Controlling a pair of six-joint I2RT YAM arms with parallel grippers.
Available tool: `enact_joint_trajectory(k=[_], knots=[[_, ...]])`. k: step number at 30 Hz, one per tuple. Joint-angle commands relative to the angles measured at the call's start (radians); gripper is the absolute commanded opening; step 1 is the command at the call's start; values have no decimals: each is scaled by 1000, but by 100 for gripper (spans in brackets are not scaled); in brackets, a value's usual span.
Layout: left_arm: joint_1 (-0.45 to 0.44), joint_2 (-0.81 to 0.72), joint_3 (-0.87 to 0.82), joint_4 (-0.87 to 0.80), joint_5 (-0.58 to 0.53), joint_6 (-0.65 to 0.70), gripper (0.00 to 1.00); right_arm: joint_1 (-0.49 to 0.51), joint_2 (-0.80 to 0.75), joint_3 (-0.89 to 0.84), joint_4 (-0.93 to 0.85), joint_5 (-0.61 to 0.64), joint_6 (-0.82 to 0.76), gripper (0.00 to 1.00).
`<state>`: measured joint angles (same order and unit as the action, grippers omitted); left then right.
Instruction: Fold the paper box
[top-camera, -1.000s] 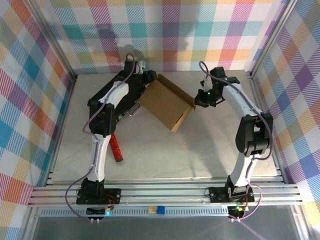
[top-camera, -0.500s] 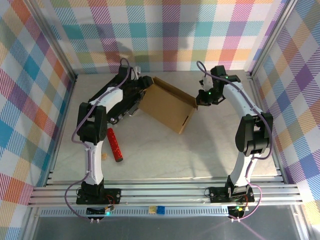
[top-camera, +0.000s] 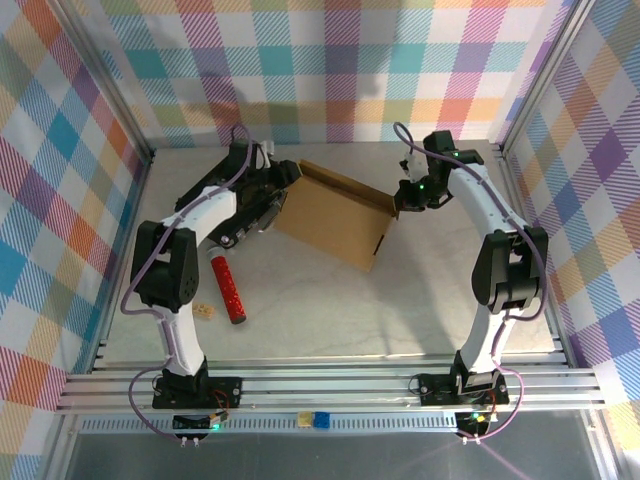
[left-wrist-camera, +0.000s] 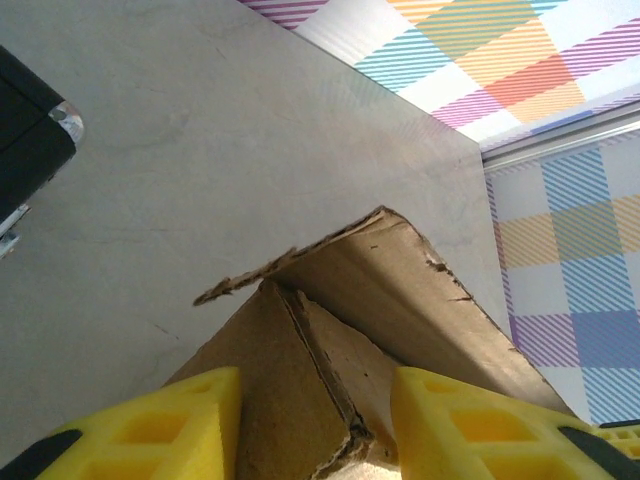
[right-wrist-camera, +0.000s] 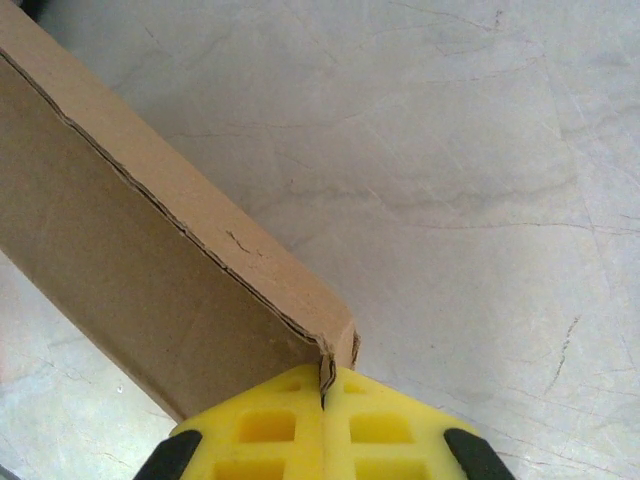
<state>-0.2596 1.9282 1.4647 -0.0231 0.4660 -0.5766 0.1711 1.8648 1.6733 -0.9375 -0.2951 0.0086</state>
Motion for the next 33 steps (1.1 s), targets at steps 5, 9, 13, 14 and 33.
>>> enact_joint_trajectory(k=[5,9,13,14,33], knots=[[-46,-80,-67,30,17,-5,41,11,-51,34,1,-56,42,0],[-46,-95,-94,43,15,-8,41,16,-57,49,-15,-62,67,0],[-46,-112,-112,46,7,-18,41,26,-65,51,-29,-37,79,0],[-49,-118,-118,45,3,-19,41,28,-64,53,-38,-31,79,0],[-67,-215,-217,50,-54,-12,41,89,-51,126,-126,100,122,0]])
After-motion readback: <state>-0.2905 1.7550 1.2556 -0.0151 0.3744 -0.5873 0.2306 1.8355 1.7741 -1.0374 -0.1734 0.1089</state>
